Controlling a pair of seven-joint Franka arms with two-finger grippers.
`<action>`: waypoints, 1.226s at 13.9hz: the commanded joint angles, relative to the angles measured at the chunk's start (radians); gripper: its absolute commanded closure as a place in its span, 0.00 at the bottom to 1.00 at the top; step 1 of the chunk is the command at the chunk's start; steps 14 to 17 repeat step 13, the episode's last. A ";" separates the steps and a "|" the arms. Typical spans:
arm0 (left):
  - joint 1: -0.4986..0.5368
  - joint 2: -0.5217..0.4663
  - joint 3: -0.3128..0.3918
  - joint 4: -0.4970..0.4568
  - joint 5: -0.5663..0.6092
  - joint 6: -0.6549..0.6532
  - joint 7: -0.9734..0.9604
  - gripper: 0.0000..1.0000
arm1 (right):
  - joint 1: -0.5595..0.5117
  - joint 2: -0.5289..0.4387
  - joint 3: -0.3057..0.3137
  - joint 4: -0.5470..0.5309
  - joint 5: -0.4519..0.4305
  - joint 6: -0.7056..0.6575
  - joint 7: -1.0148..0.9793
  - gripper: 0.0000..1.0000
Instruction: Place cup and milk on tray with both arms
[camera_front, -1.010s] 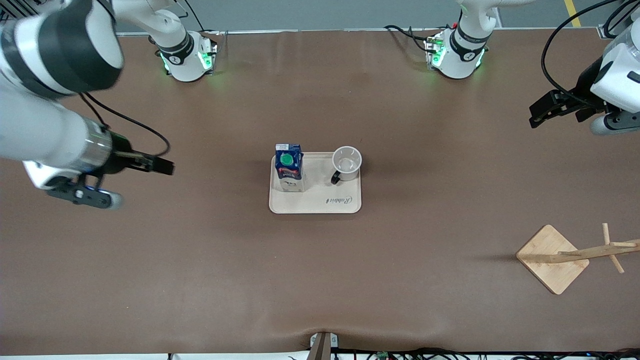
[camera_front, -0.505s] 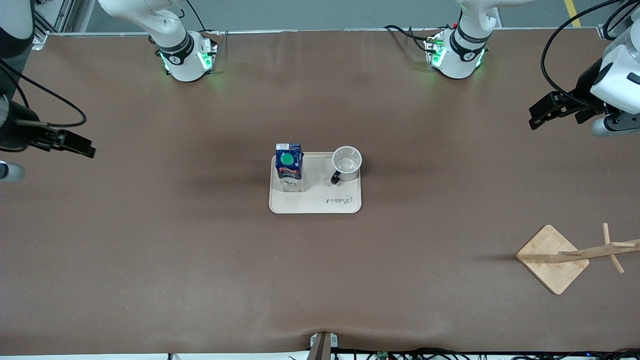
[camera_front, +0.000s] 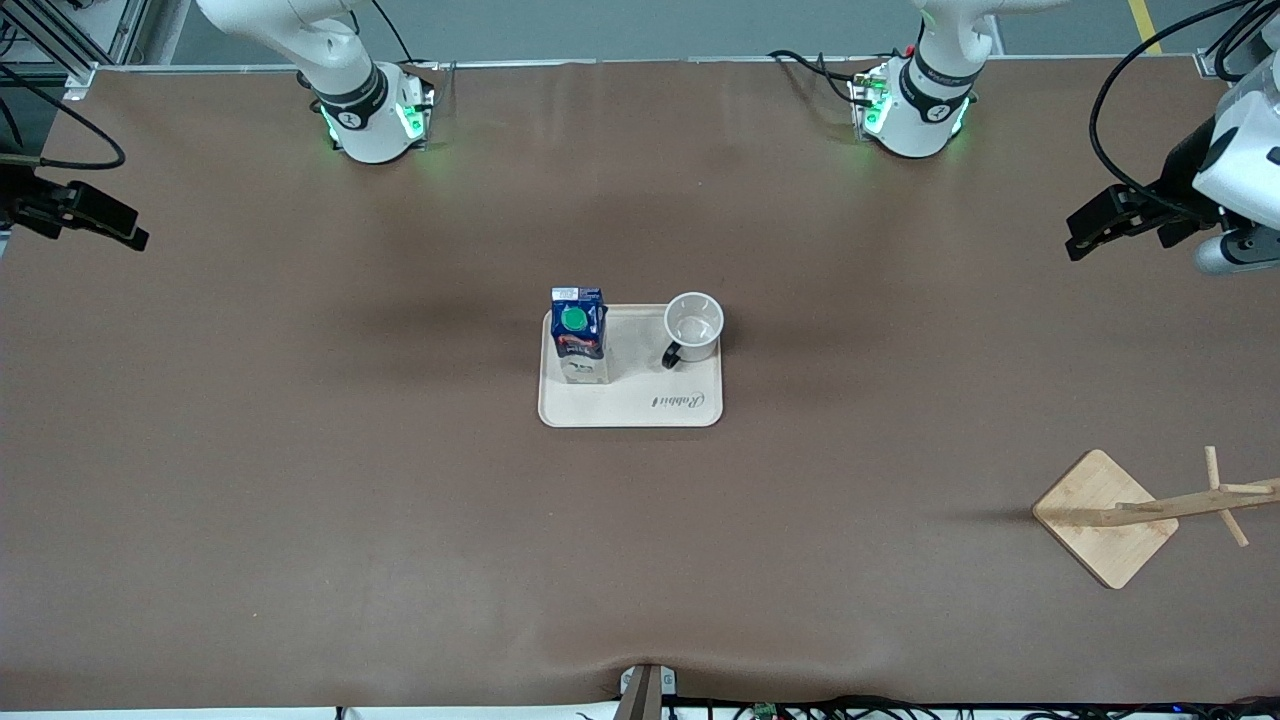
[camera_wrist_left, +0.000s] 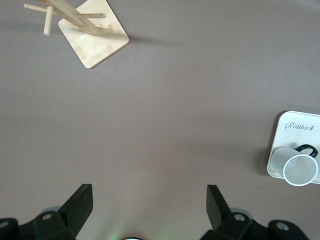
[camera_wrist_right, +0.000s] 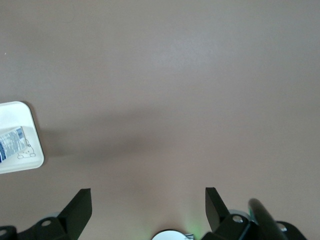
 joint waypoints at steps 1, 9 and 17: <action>0.009 -0.012 0.000 0.002 -0.001 0.007 0.015 0.00 | -0.017 0.001 0.013 0.002 -0.008 0.012 -0.043 0.00; 0.014 -0.001 0.000 0.018 0.002 0.007 0.014 0.00 | -0.252 0.019 0.250 0.044 0.001 0.010 -0.046 0.00; 0.014 -0.002 0.007 0.019 0.002 0.007 0.015 0.00 | -0.284 0.022 0.261 0.042 0.003 0.012 -0.106 0.00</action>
